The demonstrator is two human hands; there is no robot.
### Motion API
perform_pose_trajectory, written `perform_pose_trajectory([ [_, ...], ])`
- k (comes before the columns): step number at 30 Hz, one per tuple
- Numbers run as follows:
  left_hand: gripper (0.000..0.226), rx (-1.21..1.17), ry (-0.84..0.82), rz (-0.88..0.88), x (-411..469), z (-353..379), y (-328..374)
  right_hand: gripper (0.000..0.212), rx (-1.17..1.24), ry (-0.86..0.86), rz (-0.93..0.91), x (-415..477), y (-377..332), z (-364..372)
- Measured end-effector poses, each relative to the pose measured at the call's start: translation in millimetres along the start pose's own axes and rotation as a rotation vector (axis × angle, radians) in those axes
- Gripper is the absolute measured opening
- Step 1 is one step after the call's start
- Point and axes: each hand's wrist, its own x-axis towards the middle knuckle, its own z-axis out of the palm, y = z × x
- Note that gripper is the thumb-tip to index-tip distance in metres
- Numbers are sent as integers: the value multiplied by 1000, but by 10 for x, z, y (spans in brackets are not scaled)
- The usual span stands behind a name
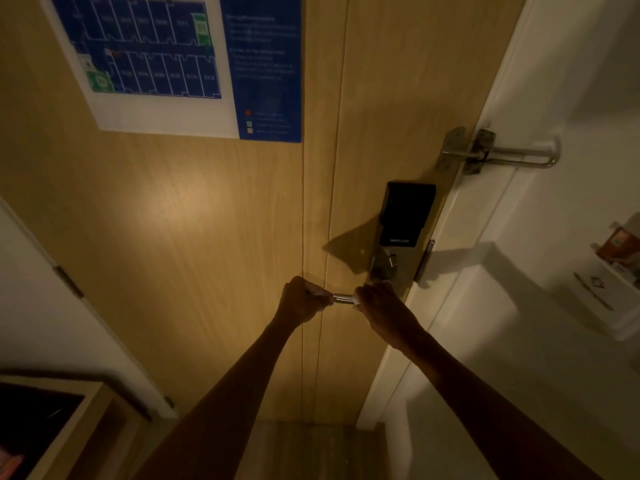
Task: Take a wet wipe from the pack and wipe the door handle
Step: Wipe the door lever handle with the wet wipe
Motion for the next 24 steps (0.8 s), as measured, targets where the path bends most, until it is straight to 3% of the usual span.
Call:
perform_pose_trajectory([
  [5, 7, 44, -13, -9, 35, -11, 11, 26, 79, -34, 36, 192, -278, 4],
  [9, 9, 40, -49, -12, 38, -34, 13, 19, 98, -24, 51, -17, 2, -61],
  [12, 10, 14, -53, -47, 39, -35, 20, 27, 102, -59, 39, -182, 175, -119],
  [17, 9, 19, -56, -91, 42, -36, 68, 40, 352, -35, 420, -300, 179, -160],
  [21, 13, -3, -29, -97, -2, -23, 92, 28, 434, 147, 491, -361, 139, -290],
  [24, 13, -19, -11, -95, -31, -19, 96, 23, 606, 327, 719, -334, 58, -417],
])
